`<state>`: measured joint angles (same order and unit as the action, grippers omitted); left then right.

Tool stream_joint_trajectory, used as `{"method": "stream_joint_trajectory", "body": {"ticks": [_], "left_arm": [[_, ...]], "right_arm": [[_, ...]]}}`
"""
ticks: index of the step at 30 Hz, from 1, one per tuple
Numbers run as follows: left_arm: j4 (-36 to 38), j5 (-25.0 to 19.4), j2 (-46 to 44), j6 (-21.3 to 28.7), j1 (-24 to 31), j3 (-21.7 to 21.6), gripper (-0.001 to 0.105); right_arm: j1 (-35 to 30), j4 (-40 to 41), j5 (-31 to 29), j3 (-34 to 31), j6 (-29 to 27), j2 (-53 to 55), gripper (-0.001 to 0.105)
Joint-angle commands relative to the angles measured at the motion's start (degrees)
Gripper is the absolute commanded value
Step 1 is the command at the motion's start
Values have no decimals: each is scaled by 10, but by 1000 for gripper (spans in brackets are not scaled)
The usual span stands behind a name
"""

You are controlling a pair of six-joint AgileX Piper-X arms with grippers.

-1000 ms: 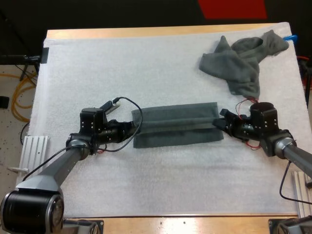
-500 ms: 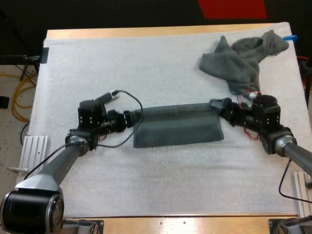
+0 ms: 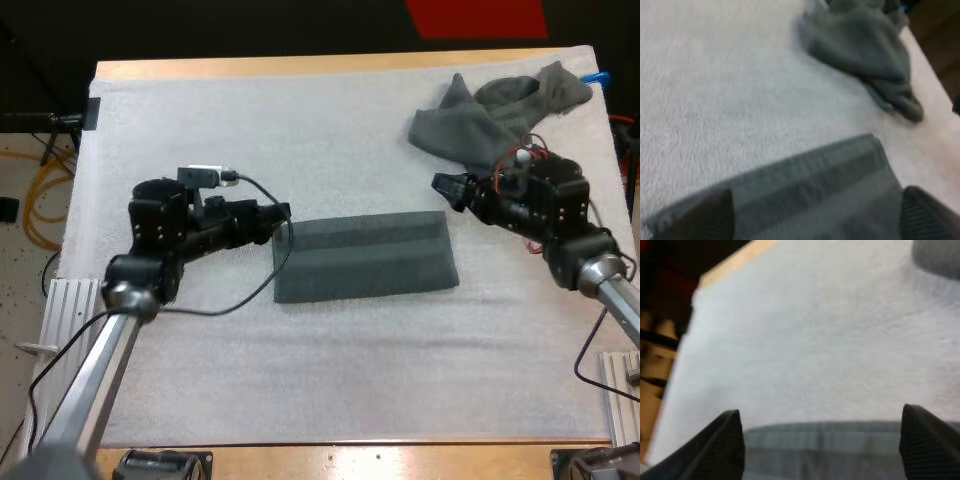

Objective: Pick towel from pile fold and stack

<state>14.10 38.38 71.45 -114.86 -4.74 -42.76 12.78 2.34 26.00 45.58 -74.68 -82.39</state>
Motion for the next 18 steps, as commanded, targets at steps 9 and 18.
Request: {"method": "stream_joint_trajectory", "body": {"ticks": [9,18], "left_arm": [[193,-73,-198,46,0,-5,69],[282,-111,-293,45,0,-5,69]], "right_arm": [[0,263,-79,30,-105,137,64],[0,360,-119,30,-121,169,64]]}}
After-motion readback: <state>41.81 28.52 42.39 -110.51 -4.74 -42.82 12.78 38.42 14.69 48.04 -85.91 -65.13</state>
